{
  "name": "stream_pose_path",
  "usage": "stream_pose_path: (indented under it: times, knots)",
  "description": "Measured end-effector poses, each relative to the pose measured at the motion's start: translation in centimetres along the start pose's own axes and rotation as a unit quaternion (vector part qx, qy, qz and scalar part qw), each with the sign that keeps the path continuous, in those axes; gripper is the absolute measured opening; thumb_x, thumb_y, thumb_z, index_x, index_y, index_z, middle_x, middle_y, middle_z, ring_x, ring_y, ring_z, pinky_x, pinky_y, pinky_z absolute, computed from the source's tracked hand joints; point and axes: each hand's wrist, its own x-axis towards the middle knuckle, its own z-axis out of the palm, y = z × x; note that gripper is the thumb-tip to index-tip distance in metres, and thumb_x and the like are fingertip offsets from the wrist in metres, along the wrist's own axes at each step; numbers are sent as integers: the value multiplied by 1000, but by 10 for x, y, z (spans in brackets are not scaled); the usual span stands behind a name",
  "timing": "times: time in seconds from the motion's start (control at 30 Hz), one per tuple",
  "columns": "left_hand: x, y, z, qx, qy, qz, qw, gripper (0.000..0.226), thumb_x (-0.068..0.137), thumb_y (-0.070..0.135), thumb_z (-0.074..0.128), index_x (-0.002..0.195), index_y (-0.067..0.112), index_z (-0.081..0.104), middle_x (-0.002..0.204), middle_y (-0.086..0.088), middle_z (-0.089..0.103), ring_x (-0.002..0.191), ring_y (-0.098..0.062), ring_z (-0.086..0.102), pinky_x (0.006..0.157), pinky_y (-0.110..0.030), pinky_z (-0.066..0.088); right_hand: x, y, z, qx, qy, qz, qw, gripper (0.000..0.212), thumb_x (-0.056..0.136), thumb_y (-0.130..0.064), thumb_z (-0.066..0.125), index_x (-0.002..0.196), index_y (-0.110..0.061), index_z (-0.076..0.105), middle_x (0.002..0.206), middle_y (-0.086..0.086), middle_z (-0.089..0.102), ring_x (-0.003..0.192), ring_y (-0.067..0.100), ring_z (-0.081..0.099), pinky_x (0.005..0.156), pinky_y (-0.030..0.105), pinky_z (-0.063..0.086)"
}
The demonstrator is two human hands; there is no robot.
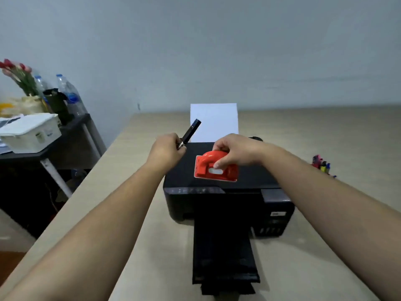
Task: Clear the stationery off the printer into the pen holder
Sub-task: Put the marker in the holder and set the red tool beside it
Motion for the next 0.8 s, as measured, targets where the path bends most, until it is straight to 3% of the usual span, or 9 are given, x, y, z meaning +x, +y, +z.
stream_pose_path:
  times: [0.2, 0.3, 0.4, 0.5, 0.67, 0.8]
  knots:
    - [16, 119, 65, -53, -67, 91, 992, 20, 87, 25, 57, 95, 8, 62, 94, -8, 64, 77, -24, 54, 65, -30, 39, -61, 99, -53, -11, 71, 108, 992, 22, 74, -21, 77, 69, -26, 56, 68, -9, 56, 64, 10, 51, 56, 23, 36]
    - [18, 179, 109, -81, -103, 130, 983, 21, 86, 26, 59, 96, 8, 62, 94, -8, 64, 79, -23, 55, 67, -30, 42, -97, 155, -77, -37, 88, 166, 981, 16, 75, -22, 76, 82, -18, 62, 67, -8, 56, 63, 11, 53, 48, 15, 41]
    - [15, 222, 143, -97, -134, 152, 974, 22, 85, 26, 62, 97, 7, 63, 96, -9, 65, 81, -23, 56, 70, -31, 44, -122, 202, -91, -15, 106, 202, 974, 18, 74, -19, 76, 74, -21, 59, 70, -4, 60, 67, 16, 57, 59, 27, 47]
    - [13, 263, 183, -92, -164, 169, 967, 24, 86, 28, 61, 99, 7, 63, 99, -9, 67, 90, -27, 61, 80, -38, 51, -139, 251, -104, -6, 110, 228, 967, 17, 74, -18, 77, 78, -19, 60, 72, -3, 61, 66, 13, 55, 58, 24, 42]
    - [15, 314, 243, -131, -210, 108, 963, 15, 84, 22, 61, 94, 11, 57, 95, -11, 68, 81, -29, 67, 71, -39, 55, -149, 332, -114, 16, 61, 263, 963, 22, 75, -18, 77, 92, -10, 65, 78, 1, 66, 71, 16, 61, 62, 25, 46]
    - [18, 333, 278, -136, -211, 55, 966, 13, 85, 20, 60, 96, 13, 56, 88, -3, 61, 84, -24, 60, 61, -26, 40, -144, 382, -101, 19, 2, 254, 967, 19, 75, -17, 76, 73, -20, 58, 69, -5, 62, 63, 9, 58, 55, 21, 41]
